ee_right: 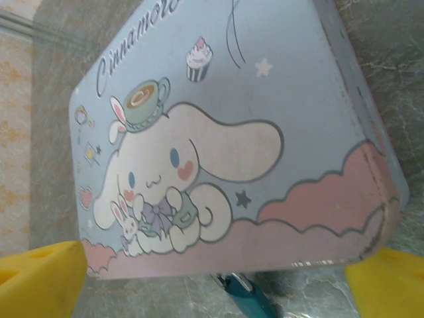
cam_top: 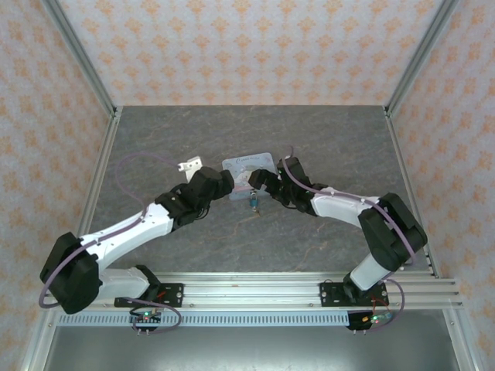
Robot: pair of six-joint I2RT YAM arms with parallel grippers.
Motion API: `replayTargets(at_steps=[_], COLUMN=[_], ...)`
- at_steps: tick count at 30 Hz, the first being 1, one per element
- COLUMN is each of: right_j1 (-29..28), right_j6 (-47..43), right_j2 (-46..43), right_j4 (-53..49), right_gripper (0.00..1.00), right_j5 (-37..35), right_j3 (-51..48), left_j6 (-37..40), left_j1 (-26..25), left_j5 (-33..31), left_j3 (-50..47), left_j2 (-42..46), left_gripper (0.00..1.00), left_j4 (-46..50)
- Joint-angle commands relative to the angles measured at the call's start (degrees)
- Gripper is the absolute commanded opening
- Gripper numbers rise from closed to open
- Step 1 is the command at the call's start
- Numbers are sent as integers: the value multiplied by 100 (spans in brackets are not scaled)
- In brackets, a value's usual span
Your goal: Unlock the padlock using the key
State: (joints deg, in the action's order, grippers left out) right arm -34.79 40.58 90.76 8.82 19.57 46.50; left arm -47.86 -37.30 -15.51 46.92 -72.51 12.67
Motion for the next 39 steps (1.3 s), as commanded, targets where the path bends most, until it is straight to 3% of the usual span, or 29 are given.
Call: replayTargets(at_steps=[1, 9, 22, 39], right_j1=[-6, -10, -28, -185], right_j6=[-412, -592, -552, -450], right_j2=[-350, -263, 384, 1046], right_j4=[-184, 692, 1771, 2034], right_gripper=[100, 72, 45, 44], right_j5=[78, 855, 1259, 1180], right_j3=[-289, -1020, -1158, -836], left_j6=[156, 629, 621, 313], left_j1=[151, 519, 706, 813], left_j5=[-161, 1393, 2238, 2649], left_j3=[382, 1257, 1313, 1189], left_j2=[-251, -1228, -1765, -1937], left_gripper=[100, 100, 100, 100], left_j4=[194, 651, 267, -156])
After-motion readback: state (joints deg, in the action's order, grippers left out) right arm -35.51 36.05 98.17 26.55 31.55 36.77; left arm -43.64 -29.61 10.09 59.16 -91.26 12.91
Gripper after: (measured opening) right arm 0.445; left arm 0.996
